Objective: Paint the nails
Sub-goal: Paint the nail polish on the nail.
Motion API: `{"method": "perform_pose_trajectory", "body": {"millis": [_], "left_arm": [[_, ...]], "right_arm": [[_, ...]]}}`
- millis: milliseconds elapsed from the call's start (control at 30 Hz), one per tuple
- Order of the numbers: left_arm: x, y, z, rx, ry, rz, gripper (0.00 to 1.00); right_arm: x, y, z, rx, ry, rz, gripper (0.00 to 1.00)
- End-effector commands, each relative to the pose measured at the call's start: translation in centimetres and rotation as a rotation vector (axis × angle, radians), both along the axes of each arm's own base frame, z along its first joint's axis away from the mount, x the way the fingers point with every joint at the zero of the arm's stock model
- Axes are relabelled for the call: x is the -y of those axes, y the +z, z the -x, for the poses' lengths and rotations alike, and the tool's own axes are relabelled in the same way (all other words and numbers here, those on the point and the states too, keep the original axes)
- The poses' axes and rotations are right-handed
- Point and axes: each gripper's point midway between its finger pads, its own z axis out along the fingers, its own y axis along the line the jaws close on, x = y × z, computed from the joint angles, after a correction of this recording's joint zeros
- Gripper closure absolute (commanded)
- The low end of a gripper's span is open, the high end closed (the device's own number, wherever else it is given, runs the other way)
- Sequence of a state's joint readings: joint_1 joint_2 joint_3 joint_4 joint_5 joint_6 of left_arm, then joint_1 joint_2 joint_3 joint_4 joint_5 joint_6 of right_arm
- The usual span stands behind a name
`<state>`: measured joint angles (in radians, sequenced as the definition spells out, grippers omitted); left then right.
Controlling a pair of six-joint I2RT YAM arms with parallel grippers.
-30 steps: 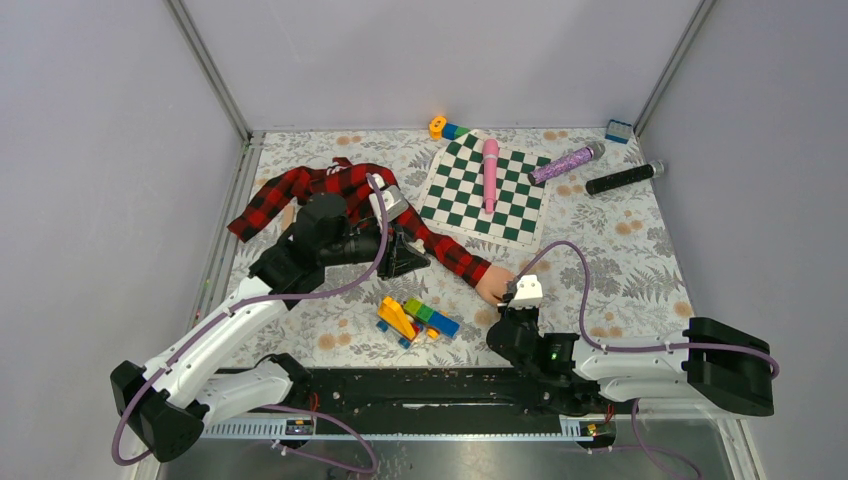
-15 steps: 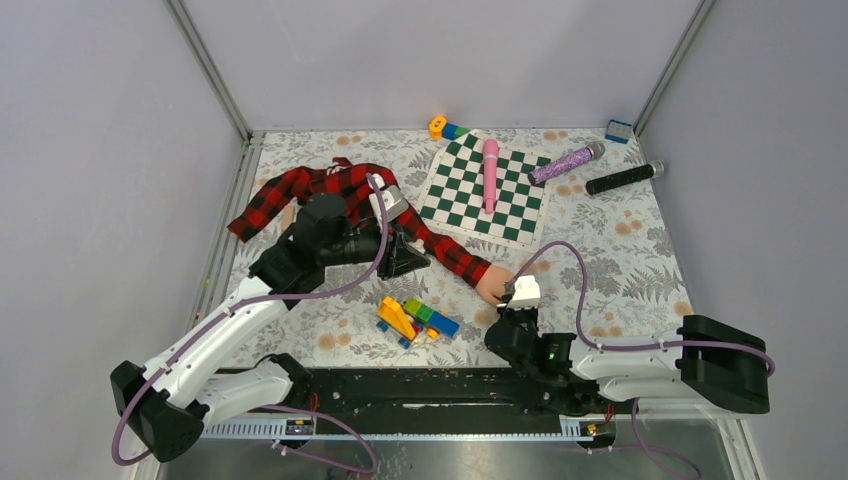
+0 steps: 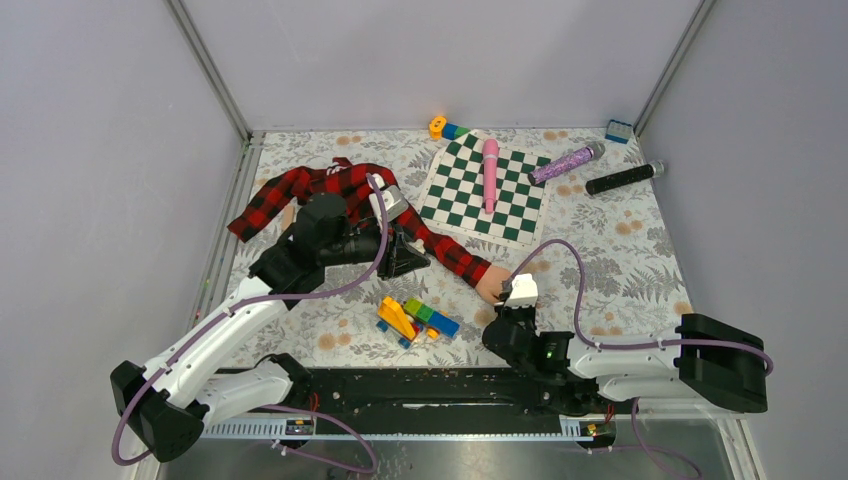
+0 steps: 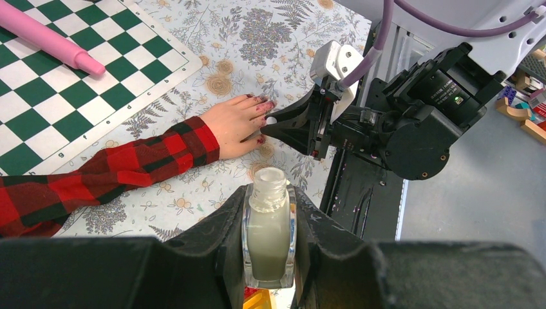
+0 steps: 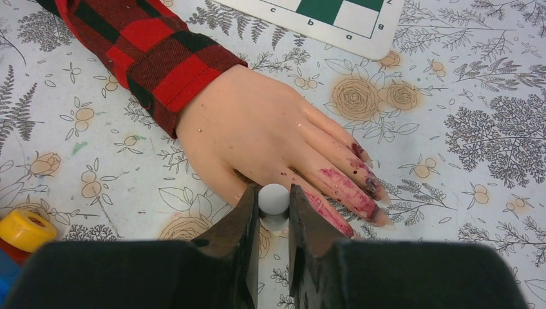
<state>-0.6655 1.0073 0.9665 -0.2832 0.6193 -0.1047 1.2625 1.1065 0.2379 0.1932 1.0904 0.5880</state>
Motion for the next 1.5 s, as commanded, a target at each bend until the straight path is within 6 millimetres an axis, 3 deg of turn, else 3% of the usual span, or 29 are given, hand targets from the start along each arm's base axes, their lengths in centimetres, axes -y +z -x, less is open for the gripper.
{"method": "perform_pose_trajectory", "body": {"millis": [0, 1467], "left_arm": [[0.3, 2.9, 0.1, 0.077, -0.018, 0.067, 1.0], [0.3, 3.1, 0.3, 0.08, -0.024, 0.075, 1.0]], "right_arm": [[-0.4, 2.0, -0.6, 0.067, -0.046, -0.039, 1.0], [0.5, 1.8, -0.5, 0.038, -0.093, 0.027, 1.0]]}}
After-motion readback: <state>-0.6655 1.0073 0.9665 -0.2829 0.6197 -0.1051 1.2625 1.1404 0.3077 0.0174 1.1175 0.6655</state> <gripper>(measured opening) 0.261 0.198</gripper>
